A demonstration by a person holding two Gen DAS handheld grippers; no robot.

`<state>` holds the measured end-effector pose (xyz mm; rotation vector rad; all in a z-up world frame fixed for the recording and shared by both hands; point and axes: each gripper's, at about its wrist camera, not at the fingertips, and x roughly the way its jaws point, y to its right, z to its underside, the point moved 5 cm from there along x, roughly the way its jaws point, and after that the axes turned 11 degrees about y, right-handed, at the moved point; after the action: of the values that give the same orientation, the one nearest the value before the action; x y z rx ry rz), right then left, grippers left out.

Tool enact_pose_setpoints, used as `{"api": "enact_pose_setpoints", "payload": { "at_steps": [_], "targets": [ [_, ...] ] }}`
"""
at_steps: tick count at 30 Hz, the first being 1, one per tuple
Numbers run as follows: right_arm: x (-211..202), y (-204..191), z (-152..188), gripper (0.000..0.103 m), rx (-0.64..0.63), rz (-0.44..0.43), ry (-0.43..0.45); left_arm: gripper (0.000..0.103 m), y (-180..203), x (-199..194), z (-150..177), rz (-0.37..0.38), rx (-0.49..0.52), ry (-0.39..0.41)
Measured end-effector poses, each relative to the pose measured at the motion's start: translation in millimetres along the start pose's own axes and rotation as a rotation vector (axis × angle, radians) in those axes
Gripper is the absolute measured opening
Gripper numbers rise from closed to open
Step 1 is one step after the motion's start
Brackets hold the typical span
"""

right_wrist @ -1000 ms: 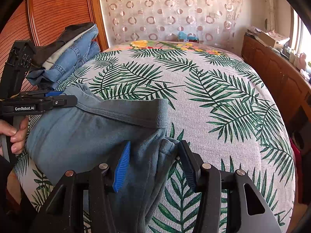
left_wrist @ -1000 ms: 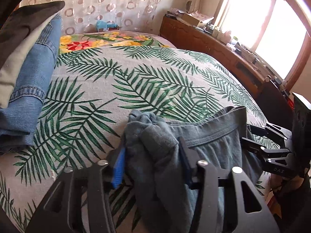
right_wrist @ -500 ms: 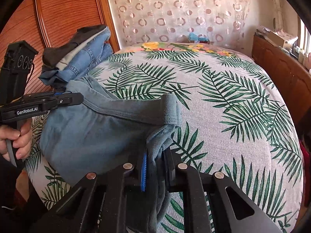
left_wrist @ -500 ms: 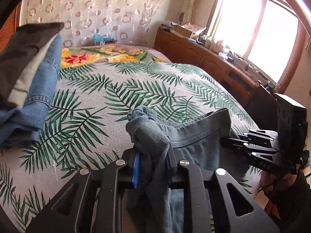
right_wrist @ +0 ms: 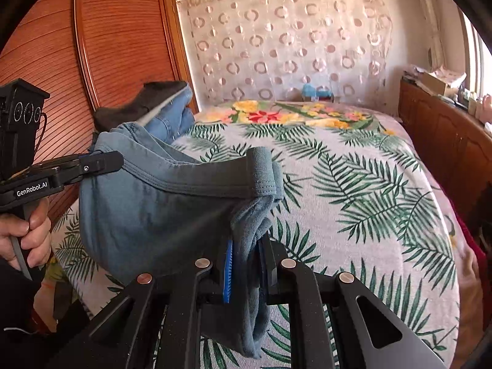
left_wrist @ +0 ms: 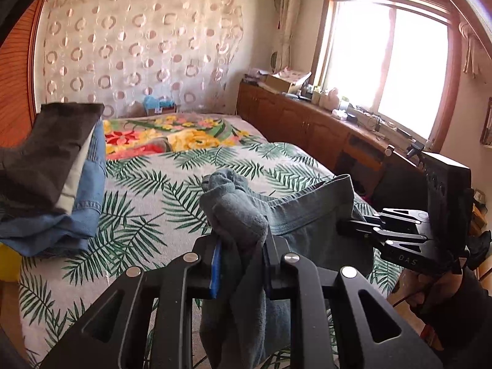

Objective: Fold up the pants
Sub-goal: 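Lift the folded shorts with both grippers and carry them toward the jeans stack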

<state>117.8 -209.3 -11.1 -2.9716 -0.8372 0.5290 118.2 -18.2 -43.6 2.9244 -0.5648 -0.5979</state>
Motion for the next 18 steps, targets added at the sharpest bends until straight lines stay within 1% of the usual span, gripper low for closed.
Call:
{"api": "enact_pose_setpoints", "payload": {
  "at_steps": [11, 15, 18],
  "targets": [
    [-37, -10, -33, 0.013, -0.057, -0.008, 0.108, 0.022, 4, -28, -36, -0.010, 0.030, 0.108],
    [-42, -15, -43, 0.013, -0.081, -0.016, 0.131, 0.022, 0, -35, -41, -0.027, 0.040, 0.131],
    [-37, -17, -46, 0.013, -0.097, -0.025, 0.138, 0.022, -7, -37, -44, -0.041, 0.038, 0.142]
  ]
}}
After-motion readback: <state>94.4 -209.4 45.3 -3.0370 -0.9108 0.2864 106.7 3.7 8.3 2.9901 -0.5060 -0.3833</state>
